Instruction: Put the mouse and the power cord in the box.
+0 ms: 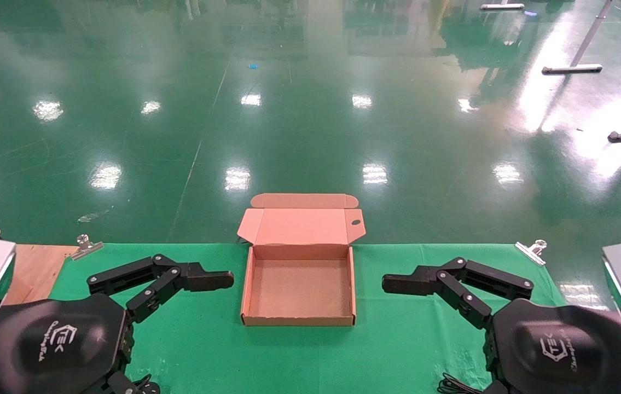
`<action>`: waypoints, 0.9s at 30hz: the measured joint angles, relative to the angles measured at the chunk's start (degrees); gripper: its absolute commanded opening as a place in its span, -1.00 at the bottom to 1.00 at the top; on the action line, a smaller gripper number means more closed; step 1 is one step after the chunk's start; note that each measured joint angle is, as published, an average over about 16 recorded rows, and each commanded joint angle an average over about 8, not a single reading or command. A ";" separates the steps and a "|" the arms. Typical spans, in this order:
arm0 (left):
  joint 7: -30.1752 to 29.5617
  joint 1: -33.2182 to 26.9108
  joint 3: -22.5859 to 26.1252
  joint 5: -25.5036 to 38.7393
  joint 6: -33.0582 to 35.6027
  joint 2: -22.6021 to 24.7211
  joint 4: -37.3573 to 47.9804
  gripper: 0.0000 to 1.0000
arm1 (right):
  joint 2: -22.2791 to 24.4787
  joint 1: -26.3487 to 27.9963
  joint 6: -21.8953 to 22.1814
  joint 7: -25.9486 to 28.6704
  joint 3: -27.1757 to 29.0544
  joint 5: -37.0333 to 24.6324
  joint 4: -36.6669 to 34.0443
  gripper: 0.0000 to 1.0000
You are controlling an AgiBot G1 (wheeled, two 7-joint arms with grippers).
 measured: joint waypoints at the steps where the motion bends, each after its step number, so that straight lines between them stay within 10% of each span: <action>1: 0.00 0.00 0.00 0.00 0.00 0.00 0.00 1.00 | 0.00 0.00 0.00 0.00 0.00 0.00 0.00 1.00; 27: 0.00 0.00 0.00 0.00 0.00 0.00 0.00 1.00 | 0.00 0.00 0.00 0.00 0.00 0.00 0.00 1.00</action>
